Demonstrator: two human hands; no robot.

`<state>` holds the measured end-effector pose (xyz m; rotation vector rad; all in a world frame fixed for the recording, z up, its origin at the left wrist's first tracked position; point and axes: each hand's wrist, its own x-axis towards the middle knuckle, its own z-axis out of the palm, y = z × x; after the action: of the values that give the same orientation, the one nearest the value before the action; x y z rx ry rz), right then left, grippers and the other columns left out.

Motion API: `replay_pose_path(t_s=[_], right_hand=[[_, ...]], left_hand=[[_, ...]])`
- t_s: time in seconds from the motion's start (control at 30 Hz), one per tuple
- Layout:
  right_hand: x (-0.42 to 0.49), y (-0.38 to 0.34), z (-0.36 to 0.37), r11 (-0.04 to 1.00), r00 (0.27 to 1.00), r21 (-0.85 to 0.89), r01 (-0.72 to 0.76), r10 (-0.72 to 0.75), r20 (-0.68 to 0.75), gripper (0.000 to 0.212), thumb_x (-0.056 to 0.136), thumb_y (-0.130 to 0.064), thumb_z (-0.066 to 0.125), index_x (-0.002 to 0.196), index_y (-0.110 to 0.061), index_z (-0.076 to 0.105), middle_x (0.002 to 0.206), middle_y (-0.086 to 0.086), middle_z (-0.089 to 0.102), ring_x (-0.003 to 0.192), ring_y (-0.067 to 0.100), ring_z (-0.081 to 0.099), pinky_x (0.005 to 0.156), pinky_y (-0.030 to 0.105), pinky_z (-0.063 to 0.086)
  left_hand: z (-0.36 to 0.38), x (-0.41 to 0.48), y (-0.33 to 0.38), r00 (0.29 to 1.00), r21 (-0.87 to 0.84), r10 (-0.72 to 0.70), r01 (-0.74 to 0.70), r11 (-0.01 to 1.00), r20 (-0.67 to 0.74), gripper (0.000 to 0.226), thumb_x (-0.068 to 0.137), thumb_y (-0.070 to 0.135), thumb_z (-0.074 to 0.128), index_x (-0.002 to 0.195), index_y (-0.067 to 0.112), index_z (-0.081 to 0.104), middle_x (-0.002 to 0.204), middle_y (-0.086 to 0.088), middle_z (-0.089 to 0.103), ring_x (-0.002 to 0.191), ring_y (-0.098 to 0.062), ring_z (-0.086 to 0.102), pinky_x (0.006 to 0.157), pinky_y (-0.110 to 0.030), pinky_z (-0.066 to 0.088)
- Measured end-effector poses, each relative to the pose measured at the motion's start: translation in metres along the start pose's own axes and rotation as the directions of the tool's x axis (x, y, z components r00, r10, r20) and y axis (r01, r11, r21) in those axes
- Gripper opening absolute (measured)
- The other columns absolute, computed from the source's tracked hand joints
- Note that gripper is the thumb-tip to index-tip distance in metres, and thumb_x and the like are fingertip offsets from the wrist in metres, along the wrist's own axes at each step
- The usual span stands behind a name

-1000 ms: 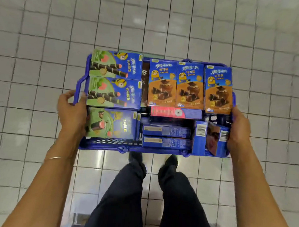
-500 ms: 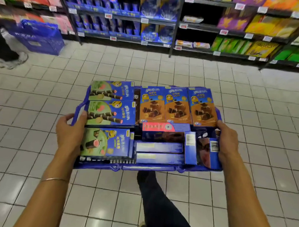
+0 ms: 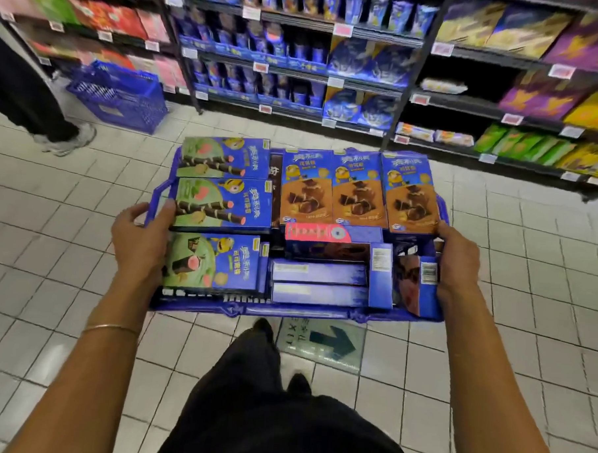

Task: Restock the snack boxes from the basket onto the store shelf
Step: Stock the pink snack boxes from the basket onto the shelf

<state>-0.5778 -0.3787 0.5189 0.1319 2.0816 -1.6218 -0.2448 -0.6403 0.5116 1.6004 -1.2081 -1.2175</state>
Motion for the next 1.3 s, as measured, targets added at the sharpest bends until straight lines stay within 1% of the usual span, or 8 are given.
replay_pose_path(t_s=[0.23,0.4,0.6,0.83,0.97,1.03,1.17,1.3], right_hand=[[0.109,-0.049,0.121,0.999,0.999,0.014,-0.030,0.030,-0.028,0.036,0.069,-0.045,0.071,0.087,-0.014,0.071,0.085,0.008,0.073,0.079,0.034,0.070,0.082,0.053,0.059],[0.185,-0.088,0.202,0.996,0.996,0.010,-0.086,0.086,-0.021,0.024,0.066,-0.039,0.073,0.075,-0.017,0.071,0.072,0.006,0.073,0.065,0.029,0.067,0.073,0.044,0.056],[0.269,-0.128,0.284,0.985,0.986,0.052,-0.164,0.164,-0.011,0.030,0.062,-0.041,0.074,0.078,-0.016,0.075,0.076,0.009,0.075,0.063,0.029,0.068,0.071,0.040,0.057],[0.422,-0.138,0.398,0.969,0.975,0.108,-0.221,0.223,-0.005,0.020,0.081,-0.039,0.071,0.079,-0.019,0.073,0.082,0.009,0.072,0.069,0.030,0.066,0.077,0.045,0.056],[0.506,-0.138,0.463,0.950,0.959,0.135,-0.282,0.283,0.012,0.019,0.079,-0.036,0.072,0.079,-0.016,0.072,0.086,0.013,0.070,0.072,0.030,0.065,0.077,0.045,0.055],[0.540,-0.138,0.491,0.945,0.951,0.108,-0.308,0.309,0.011,0.024,0.072,-0.041,0.074,0.077,-0.017,0.074,0.089,0.015,0.072,0.081,0.032,0.066,0.084,0.050,0.056],[0.598,-0.118,0.540,0.940,0.939,0.096,-0.327,0.334,-0.079,0.039,0.056,-0.057,0.073,0.069,-0.021,0.079,0.087,0.007,0.078,0.076,0.027,0.072,0.083,0.045,0.058],[0.654,-0.064,0.591,0.932,0.935,0.171,-0.320,0.340,-0.102,0.040,0.062,-0.051,0.076,0.079,-0.016,0.080,0.096,0.012,0.078,0.081,0.029,0.072,0.087,0.048,0.058]], left_hand=[[0.087,0.148,0.011,0.997,-0.064,-0.067,0.069,0.996,0.038,0.061,0.078,0.053,0.083,0.125,0.021,0.062,0.112,-0.005,0.070,0.094,-0.019,0.074,0.077,-0.039,0.062],[0.148,0.253,0.036,0.988,-0.051,-0.134,0.138,0.989,0.080,0.059,0.084,0.048,0.082,0.130,0.018,0.060,0.119,-0.010,0.070,0.098,-0.026,0.074,0.083,-0.048,0.063],[0.222,0.362,0.077,0.984,-0.047,-0.168,0.170,0.984,0.053,0.054,0.088,0.050,0.076,0.127,0.017,0.062,0.099,-0.001,0.073,0.066,-0.005,0.072,0.056,-0.028,0.055],[0.344,0.507,0.070,0.943,-0.004,-0.322,0.324,0.946,0.081,0.061,0.090,0.045,0.074,0.135,0.006,0.058,0.121,-0.020,0.072,0.105,-0.037,0.074,0.088,-0.054,0.062],[0.414,0.584,0.056,0.914,0.014,-0.402,0.402,0.916,0.054,0.052,0.092,0.043,0.071,0.124,0.002,0.068,0.097,-0.010,0.078,0.070,-0.016,0.076,0.056,-0.028,0.060],[0.444,0.620,0.050,0.897,0.023,-0.439,0.438,0.899,0.049,0.055,0.092,0.045,0.070,0.126,0.002,0.066,0.098,-0.010,0.078,0.065,-0.014,0.074,0.050,-0.026,0.056],[0.497,0.692,0.029,0.894,0.072,-0.444,0.439,0.895,0.062,0.052,0.092,0.046,0.068,0.126,0.006,0.067,0.112,-0.015,0.077,0.080,-0.022,0.073,0.063,-0.034,0.061],[0.549,0.764,-0.018,0.907,0.127,-0.417,0.407,0.904,0.063,0.053,0.088,0.047,0.069,0.119,0.005,0.071,0.113,-0.019,0.076,0.091,-0.031,0.074,0.090,-0.059,0.060]])
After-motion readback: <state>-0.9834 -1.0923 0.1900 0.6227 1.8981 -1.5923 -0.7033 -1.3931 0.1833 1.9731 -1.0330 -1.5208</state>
